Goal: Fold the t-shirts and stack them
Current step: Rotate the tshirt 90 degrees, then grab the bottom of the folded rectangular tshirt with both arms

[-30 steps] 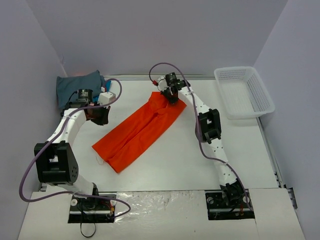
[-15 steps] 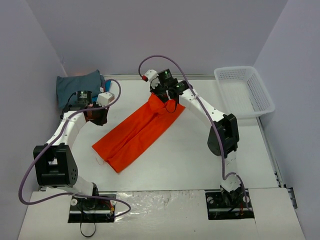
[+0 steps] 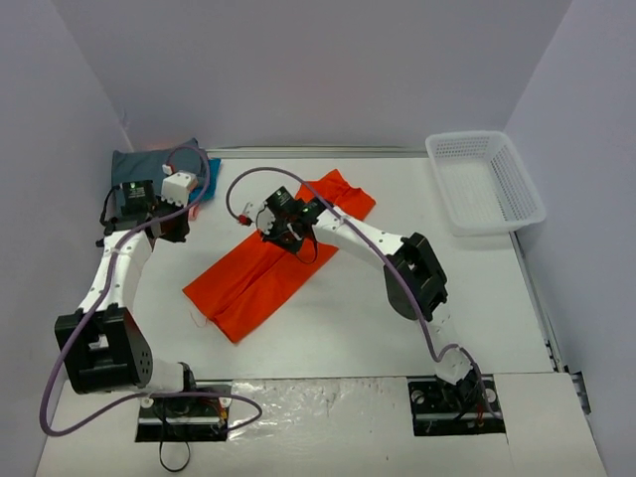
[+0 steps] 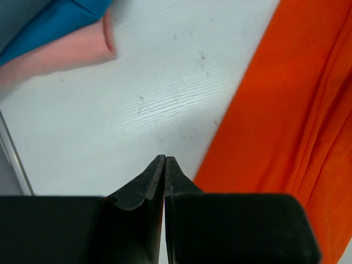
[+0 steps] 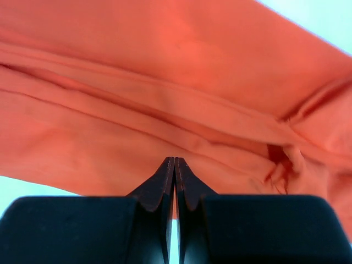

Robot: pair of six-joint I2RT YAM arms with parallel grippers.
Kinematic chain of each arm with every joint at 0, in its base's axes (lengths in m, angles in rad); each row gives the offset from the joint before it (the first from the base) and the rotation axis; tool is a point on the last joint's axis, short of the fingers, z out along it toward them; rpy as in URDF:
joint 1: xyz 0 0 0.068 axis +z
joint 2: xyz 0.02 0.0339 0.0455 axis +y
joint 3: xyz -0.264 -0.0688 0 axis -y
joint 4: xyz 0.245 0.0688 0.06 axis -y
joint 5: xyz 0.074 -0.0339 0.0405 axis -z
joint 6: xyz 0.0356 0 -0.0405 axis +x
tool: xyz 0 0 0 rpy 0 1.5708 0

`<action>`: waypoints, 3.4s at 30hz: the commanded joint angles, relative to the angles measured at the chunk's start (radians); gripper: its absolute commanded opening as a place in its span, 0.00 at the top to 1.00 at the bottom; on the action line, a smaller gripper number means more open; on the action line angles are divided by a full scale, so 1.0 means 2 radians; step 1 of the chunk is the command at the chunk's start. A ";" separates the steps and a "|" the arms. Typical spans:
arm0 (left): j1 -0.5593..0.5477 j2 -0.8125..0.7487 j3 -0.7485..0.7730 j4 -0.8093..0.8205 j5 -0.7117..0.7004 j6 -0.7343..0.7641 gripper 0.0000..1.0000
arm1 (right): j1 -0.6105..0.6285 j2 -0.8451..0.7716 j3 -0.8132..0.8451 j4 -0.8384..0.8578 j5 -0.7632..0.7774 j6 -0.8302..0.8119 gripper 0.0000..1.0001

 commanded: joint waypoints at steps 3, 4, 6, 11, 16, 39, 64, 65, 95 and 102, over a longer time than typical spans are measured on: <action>0.032 -0.040 -0.014 0.032 -0.019 -0.031 0.98 | 0.035 0.016 0.049 -0.008 -0.011 0.001 1.00; 0.044 -0.043 -0.017 0.035 -0.025 -0.034 0.98 | 0.039 0.022 0.057 -0.009 -0.019 0.006 1.00; 0.060 -0.049 -0.019 0.046 -0.043 -0.048 0.98 | 0.049 0.036 0.062 -0.010 -0.023 0.010 1.00; 0.111 -0.056 -0.020 0.057 -0.052 -0.068 0.98 | 0.065 0.060 0.059 -0.011 -0.041 0.016 1.00; 0.118 -0.053 -0.025 0.062 -0.049 -0.072 0.98 | 0.079 0.075 0.048 -0.011 -0.044 0.014 1.00; 0.122 -0.042 -0.007 0.034 0.006 -0.070 0.98 | -0.008 -0.046 -0.190 -0.072 -0.042 -0.016 1.00; -0.100 -0.013 0.031 -0.050 0.096 0.075 0.80 | -0.158 -0.128 -0.141 -0.212 -0.176 -0.096 0.71; -0.103 -0.013 0.028 -0.050 0.102 0.082 0.80 | -0.171 -0.148 -0.143 -0.226 -0.189 -0.097 0.70; -0.473 0.062 -0.086 -0.014 -0.026 0.184 0.63 | -0.367 -0.303 -0.319 -0.187 -0.201 -0.074 0.58; -0.488 0.075 -0.071 -0.033 0.018 0.175 0.62 | -0.367 -0.298 -0.335 -0.170 -0.185 -0.068 0.57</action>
